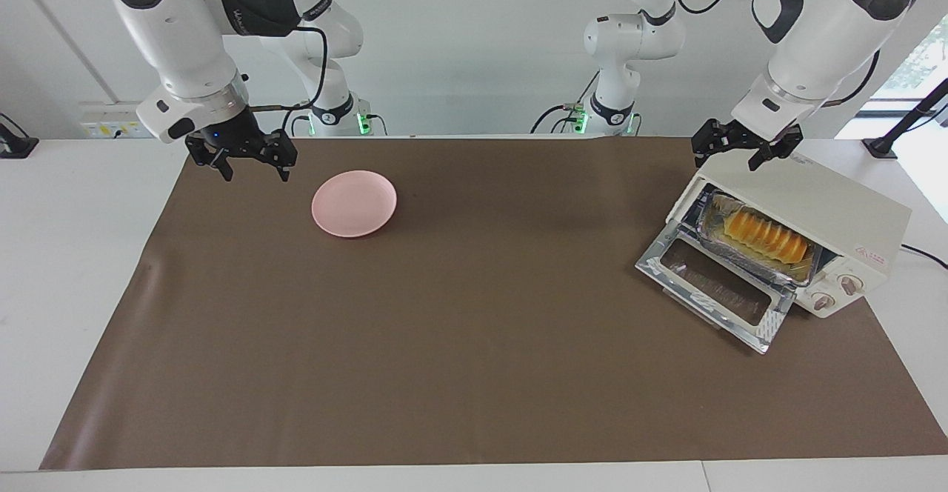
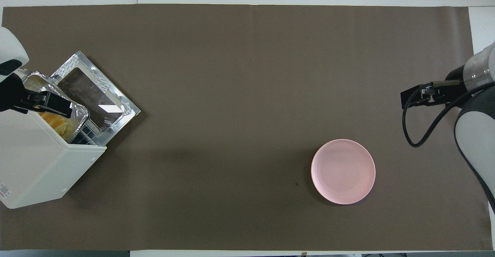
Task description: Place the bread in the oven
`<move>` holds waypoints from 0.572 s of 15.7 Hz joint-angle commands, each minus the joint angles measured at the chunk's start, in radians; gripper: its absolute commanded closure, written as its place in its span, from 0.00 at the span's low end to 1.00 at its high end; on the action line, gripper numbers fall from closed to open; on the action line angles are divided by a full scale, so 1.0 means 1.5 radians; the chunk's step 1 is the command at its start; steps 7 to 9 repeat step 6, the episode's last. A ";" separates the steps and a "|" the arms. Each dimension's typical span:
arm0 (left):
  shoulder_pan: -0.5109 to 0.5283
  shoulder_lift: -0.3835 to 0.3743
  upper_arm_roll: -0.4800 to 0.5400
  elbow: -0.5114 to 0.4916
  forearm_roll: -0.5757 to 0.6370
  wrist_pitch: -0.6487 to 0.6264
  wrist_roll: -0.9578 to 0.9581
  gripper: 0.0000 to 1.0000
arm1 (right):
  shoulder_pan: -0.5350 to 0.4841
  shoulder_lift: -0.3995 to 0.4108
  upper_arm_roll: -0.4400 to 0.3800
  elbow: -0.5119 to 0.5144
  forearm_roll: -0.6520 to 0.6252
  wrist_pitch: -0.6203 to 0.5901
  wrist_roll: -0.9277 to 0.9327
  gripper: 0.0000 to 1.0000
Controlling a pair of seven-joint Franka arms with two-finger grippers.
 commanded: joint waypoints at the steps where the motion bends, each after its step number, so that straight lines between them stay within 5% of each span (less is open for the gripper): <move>1: 0.008 -0.006 -0.005 -0.005 -0.005 0.018 -0.001 0.00 | -0.009 -0.011 0.008 -0.010 -0.012 -0.003 -0.009 0.00; 9: 0.007 -0.011 -0.006 -0.006 -0.005 0.055 0.002 0.00 | -0.009 -0.011 0.008 -0.011 -0.012 -0.003 -0.009 0.00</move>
